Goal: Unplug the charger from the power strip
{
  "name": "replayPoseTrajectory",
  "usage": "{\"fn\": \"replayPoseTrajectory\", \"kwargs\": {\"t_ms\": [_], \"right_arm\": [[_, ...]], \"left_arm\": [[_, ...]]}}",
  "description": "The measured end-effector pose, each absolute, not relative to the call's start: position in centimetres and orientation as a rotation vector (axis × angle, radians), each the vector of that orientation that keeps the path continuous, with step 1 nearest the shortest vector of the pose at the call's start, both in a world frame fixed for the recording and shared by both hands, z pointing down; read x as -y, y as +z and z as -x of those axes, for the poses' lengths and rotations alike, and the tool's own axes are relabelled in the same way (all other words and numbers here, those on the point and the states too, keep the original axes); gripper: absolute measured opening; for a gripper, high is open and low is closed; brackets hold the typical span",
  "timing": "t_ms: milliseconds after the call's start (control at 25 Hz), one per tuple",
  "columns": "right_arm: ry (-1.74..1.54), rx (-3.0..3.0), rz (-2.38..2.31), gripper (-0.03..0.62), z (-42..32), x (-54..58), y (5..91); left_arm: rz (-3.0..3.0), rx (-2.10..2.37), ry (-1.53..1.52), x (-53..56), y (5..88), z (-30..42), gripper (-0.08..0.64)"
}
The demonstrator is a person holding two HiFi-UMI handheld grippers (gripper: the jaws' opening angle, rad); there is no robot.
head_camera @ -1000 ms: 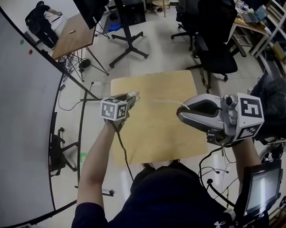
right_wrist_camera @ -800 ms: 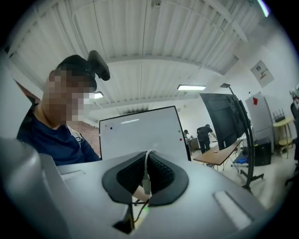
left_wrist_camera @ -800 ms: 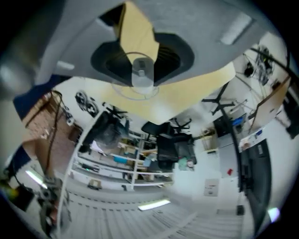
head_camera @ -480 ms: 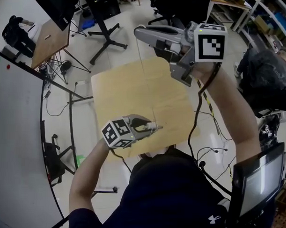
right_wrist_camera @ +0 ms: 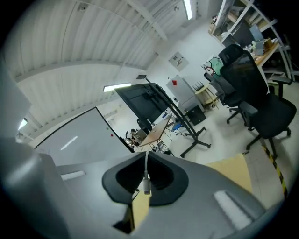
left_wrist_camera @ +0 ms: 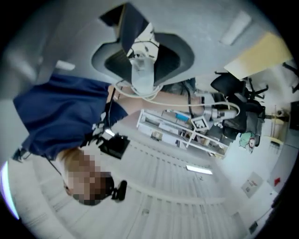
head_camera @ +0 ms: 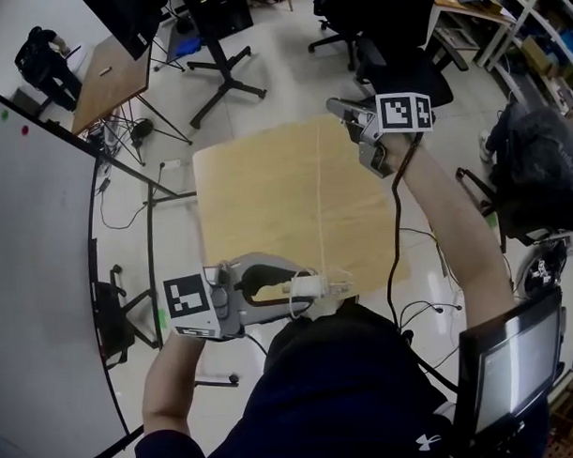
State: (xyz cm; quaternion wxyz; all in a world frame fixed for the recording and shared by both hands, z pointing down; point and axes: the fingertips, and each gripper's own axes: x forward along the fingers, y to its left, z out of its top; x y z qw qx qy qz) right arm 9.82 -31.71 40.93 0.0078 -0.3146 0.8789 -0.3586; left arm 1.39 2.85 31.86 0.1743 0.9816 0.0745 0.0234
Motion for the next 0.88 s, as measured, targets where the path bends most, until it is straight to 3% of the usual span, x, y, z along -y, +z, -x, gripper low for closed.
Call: {"fn": "replayPoseTrajectory", "kwargs": {"t_ms": [400,640,880], "right_arm": [[-1.338,-2.964,0.999,0.008,-6.3,23.3,53.5],[-1.507,-3.025,0.874,0.008,-4.4,19.9,57.5],[-1.740,-3.224,0.487,0.009,-2.9,10.7,62.9]], "left_arm": [[-2.761,0.065,-0.528,6.3,21.2,4.2,0.133],[-2.697,0.132,-0.406,7.8,24.0,2.7,0.133],[-2.518,0.538,-0.282,13.9,28.7,4.5,0.133]]}}
